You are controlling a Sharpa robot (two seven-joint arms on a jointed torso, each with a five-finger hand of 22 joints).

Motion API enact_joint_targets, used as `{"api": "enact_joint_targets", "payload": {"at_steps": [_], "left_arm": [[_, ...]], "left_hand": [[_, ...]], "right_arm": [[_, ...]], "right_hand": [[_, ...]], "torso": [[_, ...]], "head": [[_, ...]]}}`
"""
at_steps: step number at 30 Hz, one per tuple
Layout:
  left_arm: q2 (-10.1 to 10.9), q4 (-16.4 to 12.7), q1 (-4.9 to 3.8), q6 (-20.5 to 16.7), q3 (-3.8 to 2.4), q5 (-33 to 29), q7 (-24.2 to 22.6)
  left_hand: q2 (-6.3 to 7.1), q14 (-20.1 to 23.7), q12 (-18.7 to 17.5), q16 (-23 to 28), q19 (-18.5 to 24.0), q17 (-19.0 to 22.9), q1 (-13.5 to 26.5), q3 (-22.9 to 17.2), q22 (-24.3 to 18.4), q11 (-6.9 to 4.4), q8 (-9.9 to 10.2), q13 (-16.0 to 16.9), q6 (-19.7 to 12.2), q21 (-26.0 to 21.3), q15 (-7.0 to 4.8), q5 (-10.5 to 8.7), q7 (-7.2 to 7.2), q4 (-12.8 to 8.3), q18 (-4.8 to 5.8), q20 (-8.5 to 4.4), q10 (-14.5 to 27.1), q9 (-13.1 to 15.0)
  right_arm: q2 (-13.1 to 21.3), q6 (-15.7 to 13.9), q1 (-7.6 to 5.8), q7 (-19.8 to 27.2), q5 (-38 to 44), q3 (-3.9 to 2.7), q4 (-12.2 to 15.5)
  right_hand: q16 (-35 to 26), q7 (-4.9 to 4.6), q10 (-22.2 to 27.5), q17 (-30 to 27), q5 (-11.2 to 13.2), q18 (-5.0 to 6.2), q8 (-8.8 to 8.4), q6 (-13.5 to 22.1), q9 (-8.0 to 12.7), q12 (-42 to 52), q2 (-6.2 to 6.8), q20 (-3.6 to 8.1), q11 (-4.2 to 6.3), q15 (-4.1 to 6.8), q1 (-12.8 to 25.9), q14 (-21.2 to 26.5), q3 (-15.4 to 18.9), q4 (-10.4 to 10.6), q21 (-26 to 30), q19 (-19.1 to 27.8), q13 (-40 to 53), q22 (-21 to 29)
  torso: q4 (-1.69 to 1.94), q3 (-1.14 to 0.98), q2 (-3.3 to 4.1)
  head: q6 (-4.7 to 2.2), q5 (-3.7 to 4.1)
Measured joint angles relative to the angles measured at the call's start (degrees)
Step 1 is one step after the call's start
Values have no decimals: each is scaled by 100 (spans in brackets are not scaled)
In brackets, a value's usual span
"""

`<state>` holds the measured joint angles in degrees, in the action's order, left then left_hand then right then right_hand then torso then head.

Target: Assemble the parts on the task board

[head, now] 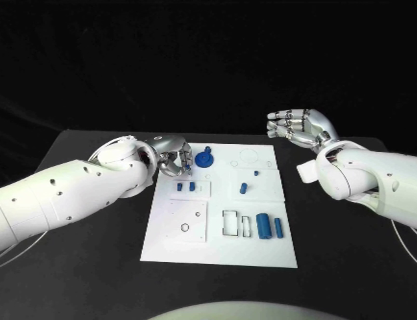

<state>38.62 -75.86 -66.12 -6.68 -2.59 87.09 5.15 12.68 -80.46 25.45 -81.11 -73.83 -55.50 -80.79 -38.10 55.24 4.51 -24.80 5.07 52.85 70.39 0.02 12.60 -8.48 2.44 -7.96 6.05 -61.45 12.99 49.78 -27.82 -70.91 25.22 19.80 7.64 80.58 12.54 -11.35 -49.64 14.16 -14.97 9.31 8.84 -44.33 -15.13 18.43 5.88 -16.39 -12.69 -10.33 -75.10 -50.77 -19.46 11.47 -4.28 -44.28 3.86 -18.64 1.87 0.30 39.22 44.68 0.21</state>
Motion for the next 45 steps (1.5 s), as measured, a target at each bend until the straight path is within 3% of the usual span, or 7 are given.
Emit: {"api": "enact_joint_targets", "payload": {"at_steps": [45], "left_arm": [[-211,273,37,316,19,-50,48]], "left_hand": [[21,1,-34,0,1,54,21,0,2,-20,21,2,19,0,0,0,20,0,0,-1,-20,-3]], "right_arm": [[-20,1,13,9,-1,0,-8]], "right_hand": [[0,0,0,1,0,0,0,0,0,0,0,0,0,0,0,0,0,0,-1,0,0,-1]], "torso": [[-6,0,3]], "head": [[23,-30]]}}
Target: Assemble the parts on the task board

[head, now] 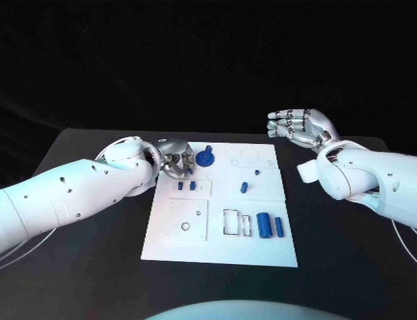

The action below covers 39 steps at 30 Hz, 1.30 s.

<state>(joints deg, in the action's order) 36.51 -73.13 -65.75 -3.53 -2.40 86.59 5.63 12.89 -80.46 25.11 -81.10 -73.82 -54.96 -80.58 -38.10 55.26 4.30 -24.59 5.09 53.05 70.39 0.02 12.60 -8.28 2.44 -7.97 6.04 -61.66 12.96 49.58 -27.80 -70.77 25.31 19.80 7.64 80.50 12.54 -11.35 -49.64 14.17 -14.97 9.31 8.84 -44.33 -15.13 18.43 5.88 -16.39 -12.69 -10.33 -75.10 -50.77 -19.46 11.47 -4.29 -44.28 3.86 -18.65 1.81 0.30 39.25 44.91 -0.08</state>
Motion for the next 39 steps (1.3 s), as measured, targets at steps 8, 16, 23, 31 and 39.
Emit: {"api": "enact_joint_targets", "payload": {"at_steps": [8,16,23,31,39], "left_arm": [[-34,39,4,44,12,-14,0],[-42,45,5,64,13,-20,-5],[-42,45,5,87,14,-24,-6],[-42,57,8,110,21,-28,11],[-41,69,13,130,24,-31,56]], "left_hand": [[0,0,0,0,0,22,0,16,-24,0,32,0,1,0,0,-22,1,-16,0,0,0,1],[0,0,-3,0,0,52,0,16,-30,21,33,0,13,0,0,-22,-12,-16,-1,0,-21,-2],[31,0,-52,0,0,87,30,40,-58,1,33,0,43,0,0,-22,-1,-40,0,0,-43,-5],[168,117,-322,72,168,263,168,79,-287,117,332,-50,-176,-156,93,-22,-111,-47,0,42,75,-99],[203,239,-515,106,278,511,203,95,-470,238,520,-93,-359,-268,197,-22,-236,-63,0,112,282,-189]], "right_arm": [[0,1,1,1,0,0,-2],[-4,1,3,1,0,0,-5],[-7,3,5,2,-1,0,-11],[-8,4,7,2,-1,0,-14],[-8,6,7,2,-1,0,-16]], "right_hand": [[0,0,0,-11,0,0,0,0,11,0,-24,0,0,0,24,0,0,0,0,0,0,23],[0,0,0,-11,0,0,0,0,11,0,-31,0,0,0,31,0,0,0,0,0,0,23],[0,0,0,-10,0,0,0,0,10,0,-31,0,0,0,31,0,0,0,0,0,0,23],[0,0,0,-10,0,0,0,0,10,0,-30,0,0,0,30,0,0,0,0,0,0,29],[0,0,0,-10,0,0,0,0,10,0,-30,0,0,0,30,0,0,0,0,0,0,29]], "torso": [[-4,-1,1],[2,0,1],[1,-3,-2],[1,-3,-2],[3,0,-2]], "head": [[10,7],[16,12],[20,12],[20,9],[20,10]]}}
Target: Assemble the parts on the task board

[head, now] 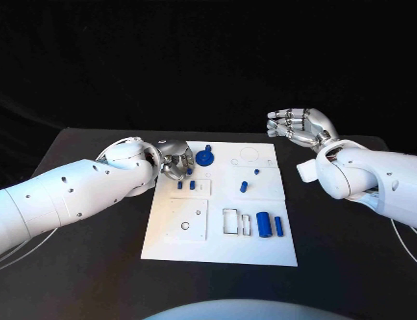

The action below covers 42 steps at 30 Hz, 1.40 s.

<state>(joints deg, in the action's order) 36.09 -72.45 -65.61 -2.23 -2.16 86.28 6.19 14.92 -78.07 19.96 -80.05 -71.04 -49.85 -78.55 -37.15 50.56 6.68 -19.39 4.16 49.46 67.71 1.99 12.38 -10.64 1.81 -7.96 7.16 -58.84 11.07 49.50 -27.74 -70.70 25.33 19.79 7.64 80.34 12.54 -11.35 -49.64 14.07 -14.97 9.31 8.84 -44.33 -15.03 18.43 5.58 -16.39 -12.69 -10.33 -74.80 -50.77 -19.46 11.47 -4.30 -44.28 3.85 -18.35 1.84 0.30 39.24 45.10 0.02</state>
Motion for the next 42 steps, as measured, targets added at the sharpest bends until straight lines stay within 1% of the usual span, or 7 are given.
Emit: {"api": "enact_joint_targets", "payload": {"at_steps": [10,16,19,26,34,37,42], "left_arm": [[15,1,0,-3,0,-2,31],[81,-17,1,-22,0,-4,38],[154,-58,3,-62,-3,-18,36],[434,-183,7,-355,-64,-358,-107],[861,-399,5,-930,-111,-2159,-836],[1027,-547,5,-1146,-116,-3093,-1219],[1267,-783,20,-1424,-121,-4495,-1799]], "left_hand": [[0,27,-50,0,21,66,0,16,-67,38,123,0,-82,-44,28,0,-41,-17,-1,21,79,-50],[0,100,-95,51,113,209,0,32,-197,65,163,-9,-134,-119,59,0,-50,-32,-1,31,188,-77],[0,161,-121,73,180,316,0,48,-296,69,200,-9,-147,-192,58,0,-38,-48,0,52,253,-92],[15,410,-153,244,439,769,-16,74,-703,102,225,-16,-184,-468,81,0,-41,-53,-90,64,454,-104],[-38,1210,-49,872,983,2211,38,151,-1486,151,225,-6,-121,-1109,119,0,-104,25,-198,103,601,-128],[-38,1436,20,1098,1107,2417,38,218,-1596,152,267,6,-121,-1287,122,0,-104,58,-197,105,643,-143],[-76,1513,137,1226,1147,2540,75,304,-1712,152,267,24,-121,-1452,121,0,-104,78,-197,103,643,-147]], "right_arm": [[1,6,1,-5,0,0,-7],[9,58,1,-99,99,0,-69],[17,119,1,-208,287,0,-119],[37,349,1,-641,1264,-2,-245],[37,587,0,-1233,3037,-10,-269],[35,692,-2,-1494,3763,-13,-217],[-4,907,-5,-1921,4896,-20,-126]], "right_hand": [[-21,0,22,-12,0,0,0,0,8,0,0,0,19,0,0,0,5,-5,0,0,-5,14],[-45,-15,82,-37,138,0,0,-54,16,32,63,0,19,0,-65,0,-62,-260,21,0,-5,73],[162,-43,-50,34,380,75,114,-251,13,135,94,62,126,130,-291,-434,-242,-543,-114,-254,-5,63],[881,-84,-813,428,514,89,330,-807,-18,163,212,560,468,619,-409,-1873,-777,-1018,-905,-1383,-19,-312],[2119,167,-1612,1407,387,89,332,-1151,12,-329,345,1066,759,1025,-168,-3164,-848,-1433,-2438,-2031,-1,-1483],[2652,191,-1711,1813,387,89,288,-1175,12,-528,372,1077,786,1045,-1,-3279,-902,-1487,-2802,-2043,14,-1795],[4621,178,-1751,3670,345,81,243,-1190,-18,-773,435,1080,786,1045,184,-3297,-1039,-1512,-3601,-2381,36,-2497]], "torso": [[0,2,1],[-3,3,1],[-3,7,-1],[-1,7,-11],[8,7,-14],[8,10,-12],[10,14,-7]], "head": [[4,3],[6,1],[3,10],[-30,41],[-93,199],[-115,289],[-146,415]]}}
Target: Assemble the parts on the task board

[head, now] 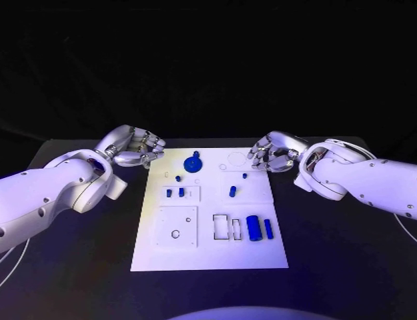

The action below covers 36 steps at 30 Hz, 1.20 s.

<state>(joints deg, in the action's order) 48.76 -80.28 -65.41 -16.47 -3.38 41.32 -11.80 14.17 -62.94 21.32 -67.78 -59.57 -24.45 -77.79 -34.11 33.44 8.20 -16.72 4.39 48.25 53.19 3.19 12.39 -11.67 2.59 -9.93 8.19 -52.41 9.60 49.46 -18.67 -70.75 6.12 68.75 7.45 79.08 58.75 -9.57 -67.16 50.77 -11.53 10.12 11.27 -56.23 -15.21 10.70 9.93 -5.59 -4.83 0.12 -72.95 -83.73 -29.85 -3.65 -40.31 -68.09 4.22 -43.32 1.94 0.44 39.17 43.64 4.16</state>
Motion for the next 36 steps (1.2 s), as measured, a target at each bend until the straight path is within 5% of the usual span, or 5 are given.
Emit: {"api": "enact_joint_targets", "payload": {"at_steps": [6,9,22,36], "left_arm": [[301,-378,145,-71,2,-1518,-719],[395,-544,193,-47,3,-2034,-1034],[572,-872,262,149,2,-3179,-1642],[587,-926,269,256,2,-3511,-1750]], "left_hand": [[-189,20,223,24,-12,52,-104,6,-49,-71,-29,66,118,-33,-20,0,38,-6,5,-12,-163,8],[-199,24,261,24,-21,59,-108,8,-55,-73,-40,76,125,-56,-24,0,41,-8,6,-20,-178,17],[-221,41,353,24,-42,63,-86,76,-72,-104,-61,115,145,-78,-41,0,62,-46,12,-41,-209,16],[-221,40,377,23,-42,63,-86,108,-82,-103,-60,121,145,-78,-41,0,63,-47,14,-41,-209,15]], "right_arm": [[-130,207,0,-494,1131,0,83],[-181,255,2,-709,1546,0,99],[-391,420,32,-1191,2443,-1,219],[-461,652,99,-1363,2763,0,250]], "right_hand": [[1248,-47,172,1240,171,-260,-78,34,-17,-231,16,-57,-109,-55,58,-28,-166,22,-1465,-615,-13,-1353],[1553,-54,176,1512,244,-260,-78,41,-37,-270,19,-87,-112,-64,60,-19,-267,17,-1812,-703,-13,-1688],[1926,-54,161,1877,244,-349,-100,42,-97,-307,63,-108,-121,-84,103,-39,-386,25,-2259,-805,7,-2135],[2003,-6,18,1935,209,-349,-66,-48,-152,-308,63,-88,-60,-84,103,-39,-440,2,-2369,-825,41,-2280]], "torso": [[-6,-3,12],[-3,-3,13],[-1,0,17],[-5,-4,10]], "head": [[-26,118],[-30,163],[12,164],[85,121]]}}
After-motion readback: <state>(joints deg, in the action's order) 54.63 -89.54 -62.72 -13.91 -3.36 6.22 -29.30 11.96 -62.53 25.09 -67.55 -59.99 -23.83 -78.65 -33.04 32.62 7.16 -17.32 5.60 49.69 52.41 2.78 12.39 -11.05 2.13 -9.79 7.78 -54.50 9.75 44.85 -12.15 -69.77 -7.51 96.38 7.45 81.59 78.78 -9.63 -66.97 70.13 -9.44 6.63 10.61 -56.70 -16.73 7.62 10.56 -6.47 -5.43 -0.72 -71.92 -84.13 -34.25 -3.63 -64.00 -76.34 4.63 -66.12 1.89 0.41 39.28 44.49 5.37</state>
